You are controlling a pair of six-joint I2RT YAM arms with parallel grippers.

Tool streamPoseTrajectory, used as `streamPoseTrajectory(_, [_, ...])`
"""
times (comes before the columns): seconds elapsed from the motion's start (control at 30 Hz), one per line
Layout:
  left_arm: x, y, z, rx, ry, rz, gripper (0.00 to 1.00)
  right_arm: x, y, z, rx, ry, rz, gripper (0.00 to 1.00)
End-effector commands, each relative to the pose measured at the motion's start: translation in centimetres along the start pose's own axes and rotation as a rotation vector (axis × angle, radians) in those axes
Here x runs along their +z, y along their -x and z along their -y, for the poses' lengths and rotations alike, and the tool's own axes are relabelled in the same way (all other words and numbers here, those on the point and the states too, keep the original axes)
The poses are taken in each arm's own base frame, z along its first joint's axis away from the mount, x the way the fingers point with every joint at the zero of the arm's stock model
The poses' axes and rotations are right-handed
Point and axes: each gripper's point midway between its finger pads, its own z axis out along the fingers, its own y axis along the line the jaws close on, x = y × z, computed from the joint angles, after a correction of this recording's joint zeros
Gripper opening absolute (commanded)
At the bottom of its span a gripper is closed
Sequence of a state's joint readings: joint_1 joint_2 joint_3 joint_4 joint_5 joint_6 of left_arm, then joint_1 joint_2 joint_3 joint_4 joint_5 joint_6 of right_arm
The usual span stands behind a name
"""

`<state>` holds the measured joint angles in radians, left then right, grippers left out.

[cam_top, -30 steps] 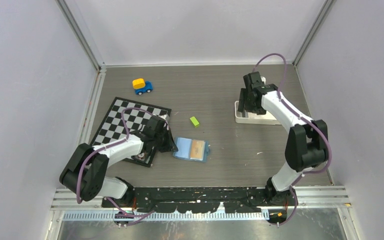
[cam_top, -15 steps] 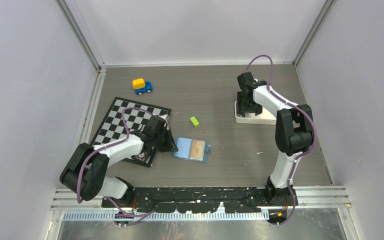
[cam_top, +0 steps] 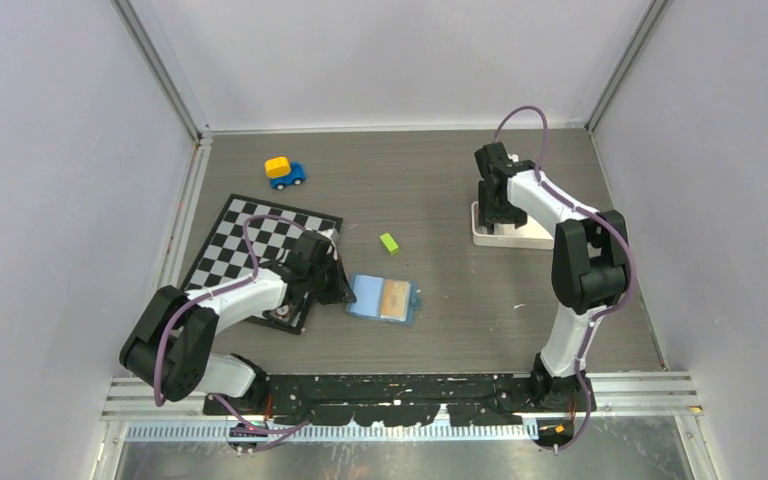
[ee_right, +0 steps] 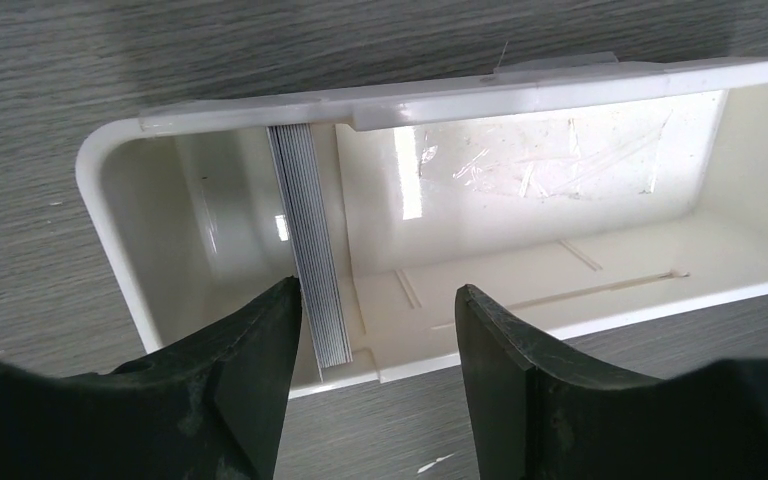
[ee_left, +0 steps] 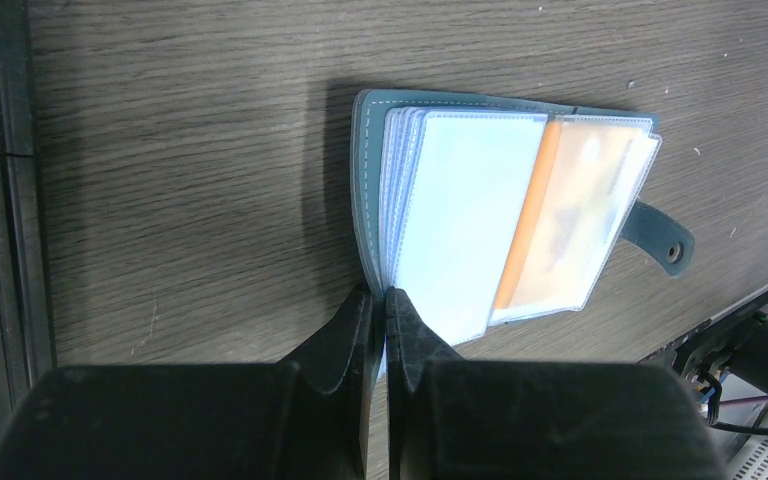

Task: Put the credit cards into the card holder
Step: Pick up the credit card from the storage box.

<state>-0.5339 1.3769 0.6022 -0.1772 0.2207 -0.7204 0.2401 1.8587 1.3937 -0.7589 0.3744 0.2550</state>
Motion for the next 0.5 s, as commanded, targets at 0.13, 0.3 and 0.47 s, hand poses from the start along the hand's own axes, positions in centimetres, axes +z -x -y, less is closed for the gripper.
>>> streamPoseTrajectory(0.13, [0.0, 1.0, 0.4, 0.022, -0.01, 0.015, 0.05, -3.3, 2.9, 1.2, 0.036, 0.001, 0.108, 0.58])
streamPoseTrajectory(0.3, [0.1, 0.9, 0.5, 0.023, -0.012, 0.011, 0.05, -2.9, 2.6, 0.7, 0.028, 0.02, 0.092, 0.43])
streamPoseTrajectory(0.47, [0.1, 0.8, 0.4, 0.021, -0.01, 0.01, 0.05, -3.0, 2.6, 0.2, 0.028, 0.048, 0.087, 0.28])
